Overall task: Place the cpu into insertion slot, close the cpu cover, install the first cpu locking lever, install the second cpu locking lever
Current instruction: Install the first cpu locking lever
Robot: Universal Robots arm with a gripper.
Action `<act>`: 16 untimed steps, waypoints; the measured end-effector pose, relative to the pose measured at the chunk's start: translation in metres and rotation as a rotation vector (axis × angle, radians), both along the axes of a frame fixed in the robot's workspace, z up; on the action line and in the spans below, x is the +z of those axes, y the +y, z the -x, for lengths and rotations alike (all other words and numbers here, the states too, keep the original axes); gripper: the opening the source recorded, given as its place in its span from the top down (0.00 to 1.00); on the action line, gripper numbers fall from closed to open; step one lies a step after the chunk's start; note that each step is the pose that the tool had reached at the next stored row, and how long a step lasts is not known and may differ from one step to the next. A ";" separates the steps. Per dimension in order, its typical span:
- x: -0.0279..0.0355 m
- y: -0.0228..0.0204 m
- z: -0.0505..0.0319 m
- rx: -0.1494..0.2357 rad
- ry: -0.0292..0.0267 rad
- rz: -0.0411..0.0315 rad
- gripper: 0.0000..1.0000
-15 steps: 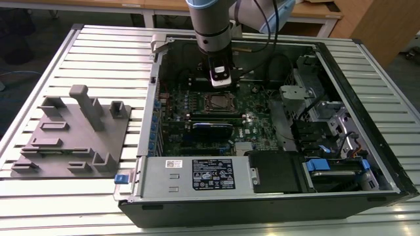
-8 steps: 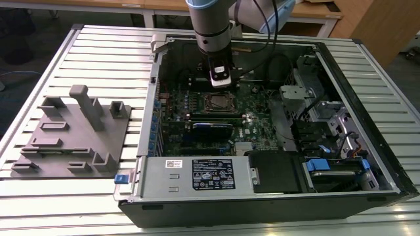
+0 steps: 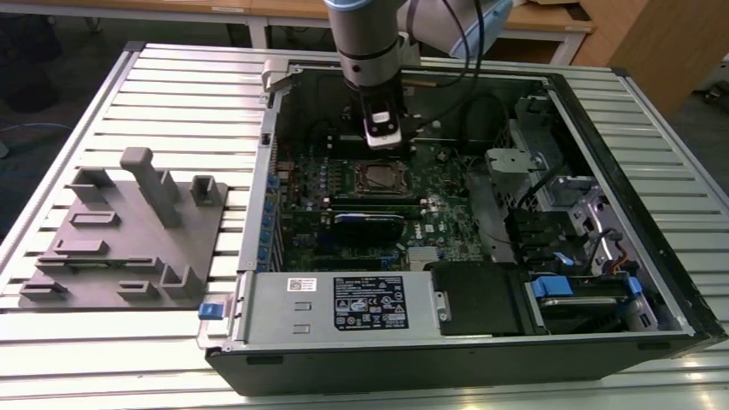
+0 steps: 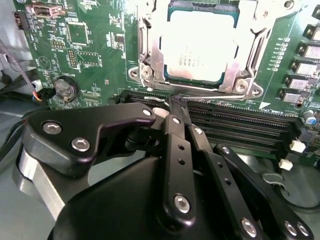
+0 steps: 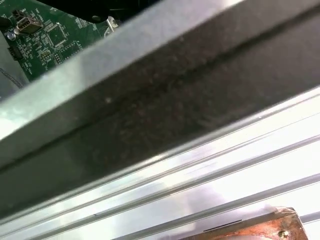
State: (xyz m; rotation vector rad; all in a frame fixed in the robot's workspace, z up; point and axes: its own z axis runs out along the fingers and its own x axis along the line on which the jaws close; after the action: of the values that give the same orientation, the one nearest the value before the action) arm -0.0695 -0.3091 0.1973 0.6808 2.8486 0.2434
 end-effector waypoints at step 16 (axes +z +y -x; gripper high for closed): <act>-0.0027 0.0017 0.0016 0.000 -0.0094 0.0144 0.90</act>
State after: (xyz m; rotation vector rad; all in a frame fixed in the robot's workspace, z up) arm -0.0711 -0.3074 0.1946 0.6749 2.8387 0.2252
